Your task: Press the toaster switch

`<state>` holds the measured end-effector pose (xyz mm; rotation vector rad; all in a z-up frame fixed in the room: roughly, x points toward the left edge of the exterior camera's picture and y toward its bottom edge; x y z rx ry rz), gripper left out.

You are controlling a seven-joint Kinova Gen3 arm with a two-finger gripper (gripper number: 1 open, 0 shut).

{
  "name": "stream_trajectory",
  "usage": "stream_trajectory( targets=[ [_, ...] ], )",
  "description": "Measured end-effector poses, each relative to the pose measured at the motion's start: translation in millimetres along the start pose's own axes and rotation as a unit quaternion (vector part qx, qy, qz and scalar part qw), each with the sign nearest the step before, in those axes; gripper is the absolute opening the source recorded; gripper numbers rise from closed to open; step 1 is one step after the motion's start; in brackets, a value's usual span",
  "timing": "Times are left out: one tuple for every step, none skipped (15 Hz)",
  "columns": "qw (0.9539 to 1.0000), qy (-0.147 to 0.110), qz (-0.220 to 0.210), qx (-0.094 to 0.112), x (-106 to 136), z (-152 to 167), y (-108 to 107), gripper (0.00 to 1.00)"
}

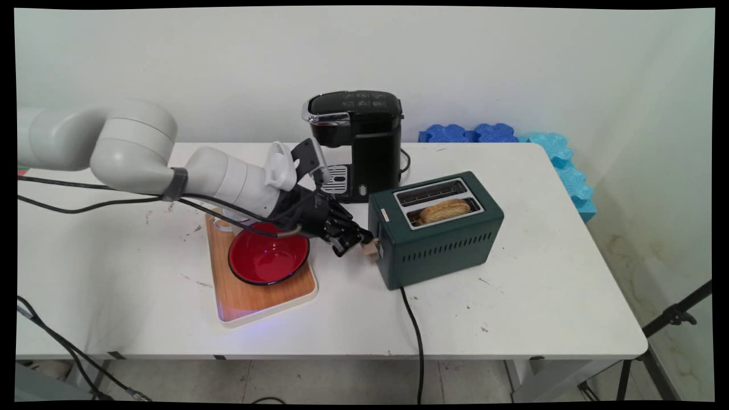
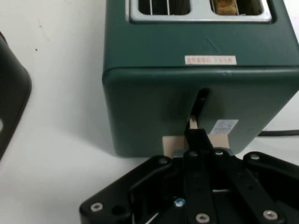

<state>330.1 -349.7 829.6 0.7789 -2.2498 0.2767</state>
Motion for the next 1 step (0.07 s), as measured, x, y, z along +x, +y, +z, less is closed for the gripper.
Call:
stream_trajectory(
  targets=[
    [1.0000,-0.001,0.001,0.000,-1.3,-1.9,-0.7,0.00]
  ],
)
